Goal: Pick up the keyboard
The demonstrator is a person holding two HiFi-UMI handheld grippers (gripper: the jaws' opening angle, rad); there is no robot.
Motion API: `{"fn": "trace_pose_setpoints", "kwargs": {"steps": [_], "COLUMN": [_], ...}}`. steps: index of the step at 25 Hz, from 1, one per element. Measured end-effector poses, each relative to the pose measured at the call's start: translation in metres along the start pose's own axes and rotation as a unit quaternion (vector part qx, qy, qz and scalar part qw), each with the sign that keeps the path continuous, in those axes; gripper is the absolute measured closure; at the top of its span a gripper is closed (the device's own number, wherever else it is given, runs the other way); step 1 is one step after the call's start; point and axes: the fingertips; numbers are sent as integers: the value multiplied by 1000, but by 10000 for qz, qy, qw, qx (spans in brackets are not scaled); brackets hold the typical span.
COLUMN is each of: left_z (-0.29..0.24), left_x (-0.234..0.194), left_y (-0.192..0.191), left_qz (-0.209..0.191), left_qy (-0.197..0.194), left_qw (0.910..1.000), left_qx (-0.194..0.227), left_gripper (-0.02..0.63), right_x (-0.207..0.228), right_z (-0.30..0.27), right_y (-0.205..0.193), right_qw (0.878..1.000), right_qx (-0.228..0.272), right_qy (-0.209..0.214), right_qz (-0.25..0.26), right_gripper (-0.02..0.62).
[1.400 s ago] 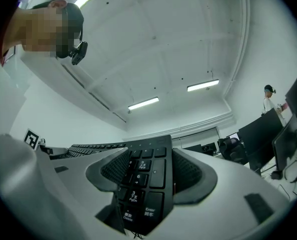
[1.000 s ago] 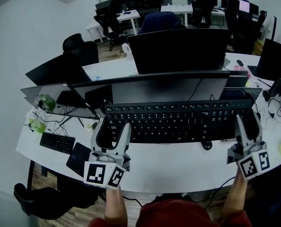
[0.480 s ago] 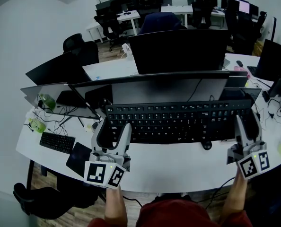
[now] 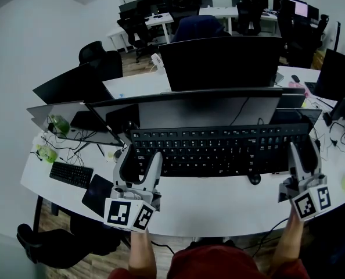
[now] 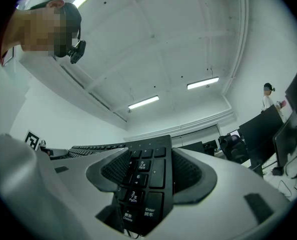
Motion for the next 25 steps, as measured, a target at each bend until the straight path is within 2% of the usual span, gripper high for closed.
{"fn": "trace_pose_setpoints", "kwargs": {"steps": [25], "left_z": [1], "left_x": [1], "left_y": [3], "left_qz": [-29], "left_qy": [20], "left_qw": [10000], "left_qx": [8], "left_gripper": [327], "right_x": [1], "right_z": [-1], "right_y": [-2], "right_qw": [10000], "right_qx": [1], "right_qy": [36], "right_qz": [-92], "right_gripper": [345]}}
Point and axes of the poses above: the fingertips, and each gripper's own axes: z backward along the fingers, x to its right, y out of its top, and after that the axes turned 1 degree about x, right-handed
